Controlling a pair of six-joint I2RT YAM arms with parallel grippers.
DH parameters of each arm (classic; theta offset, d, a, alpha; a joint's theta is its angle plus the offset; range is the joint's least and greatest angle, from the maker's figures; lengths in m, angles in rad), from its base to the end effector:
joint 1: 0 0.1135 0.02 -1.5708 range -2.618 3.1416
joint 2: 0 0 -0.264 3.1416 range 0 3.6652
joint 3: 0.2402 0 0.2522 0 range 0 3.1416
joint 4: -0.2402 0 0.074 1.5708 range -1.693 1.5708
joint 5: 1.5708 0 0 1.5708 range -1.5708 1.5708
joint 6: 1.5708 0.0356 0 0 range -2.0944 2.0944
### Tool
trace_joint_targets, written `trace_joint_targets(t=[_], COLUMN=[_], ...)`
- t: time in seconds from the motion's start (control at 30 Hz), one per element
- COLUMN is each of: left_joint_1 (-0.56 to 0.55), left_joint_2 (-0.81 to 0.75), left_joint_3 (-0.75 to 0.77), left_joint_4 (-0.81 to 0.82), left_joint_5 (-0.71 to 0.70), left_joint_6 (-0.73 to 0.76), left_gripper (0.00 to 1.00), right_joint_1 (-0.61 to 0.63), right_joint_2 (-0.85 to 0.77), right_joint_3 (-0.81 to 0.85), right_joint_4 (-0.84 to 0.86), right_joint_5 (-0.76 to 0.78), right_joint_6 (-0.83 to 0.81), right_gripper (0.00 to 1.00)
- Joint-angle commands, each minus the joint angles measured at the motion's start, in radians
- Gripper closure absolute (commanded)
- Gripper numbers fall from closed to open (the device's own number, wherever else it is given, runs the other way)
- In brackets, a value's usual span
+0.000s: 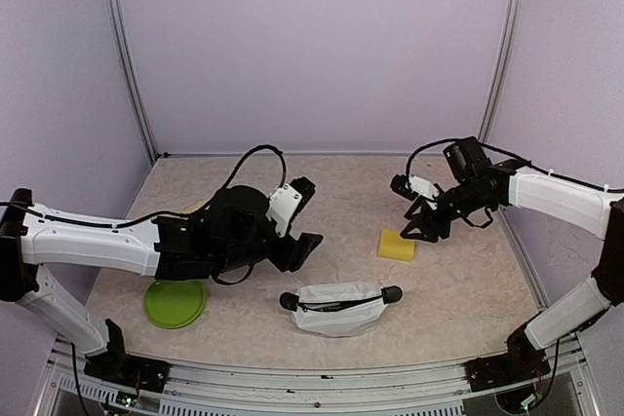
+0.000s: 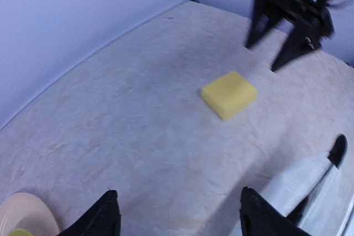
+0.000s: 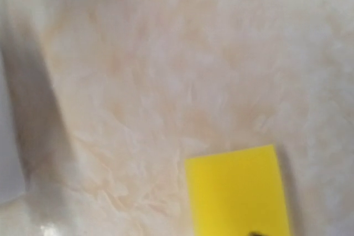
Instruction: Sort the hair-cutting tools
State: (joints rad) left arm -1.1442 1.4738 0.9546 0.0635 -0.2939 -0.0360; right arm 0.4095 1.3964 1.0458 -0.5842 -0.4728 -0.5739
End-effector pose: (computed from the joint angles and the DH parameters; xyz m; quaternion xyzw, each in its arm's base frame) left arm 0.1476 -0.2997 0.2592 0.3758 0.7546 -0.1880 0.5040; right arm 0.2574 0.1294 0.2607 -0.5005 0.7795 0.1967 0.3212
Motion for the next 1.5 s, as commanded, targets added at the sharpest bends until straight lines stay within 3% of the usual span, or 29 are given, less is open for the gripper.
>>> trace_joint_targets(t=[0.0, 0.07, 0.23, 0.33, 0.47, 0.53, 0.7, 0.77, 0.97, 1.17, 1.37, 1.47], left_joint_1=[0.019, 0.043, 0.076, 0.075, 0.067, 0.055, 0.003, -0.02, -0.106, -0.145, -0.139, -0.145], left_joint_2=[-0.067, -0.079, -0.071, -0.071, -0.107, -0.137, -0.177, -0.179, -0.149, 0.016, 0.229, 0.242], left_joint_3=[-0.113, -0.13, -0.101, -0.111, -0.133, -0.145, -0.128, -0.104, -0.026, 0.121, 0.399, 0.409], left_joint_4=[0.241, 0.292, 0.307, 0.304, 0.297, 0.293, 0.209, 0.158, 0.035, -0.098, -0.325, -0.326], left_joint_5=[-0.423, -0.423, -0.314, -0.368, -0.288, -0.259, -0.194, -0.193, -0.145, -0.148, -0.149, -0.144], left_joint_6=[-0.13, -0.113, -0.058, -0.093, -0.06, -0.023, 0.13, 0.175, 0.356, 0.553, 0.581, 0.637], left_gripper=[0.1, 0.02, 0.01, 0.01, 0.03, 0.07, 0.22, 0.25, 0.27, 0.24, 0.23, 0.22], right_joint_1=[0.0, 0.0, 0.006, 0.009, 0.012, 0.017, 0.026, 0.026, 0.028, 0.027, 0.027, 0.028], right_joint_2=[0.1, 0.117, 0.194, 0.26, 0.321, 0.341, 0.344, 0.339, 0.283, 0.247, 0.29, 0.303], right_joint_3=[-0.055, -0.078, -0.08, -0.061, -0.062, -0.059, -0.057, -0.058, 0.049, 0.185, 0.366, 0.447], right_joint_4=[0.035, 0.062, 0.109, 0.107, 0.135, 0.147, 0.168, 0.169, -0.005, -0.199, -0.391, -0.46], right_joint_5=[0.064, 0.061, 0.103, 0.122, 0.162, 0.195, 0.238, 0.237, 0.121, -0.06, -0.174, -0.219], right_joint_6=[-0.081, -0.09, -0.107, -0.114, -0.118, -0.118, -0.126, -0.139, -0.149, -0.139, -0.116, -0.126], right_gripper=[0.52, 0.56, 0.56, 0.57, 0.61, 0.68, 0.95, 1.0, 1.0, 1.0, 1.0, 1.0])
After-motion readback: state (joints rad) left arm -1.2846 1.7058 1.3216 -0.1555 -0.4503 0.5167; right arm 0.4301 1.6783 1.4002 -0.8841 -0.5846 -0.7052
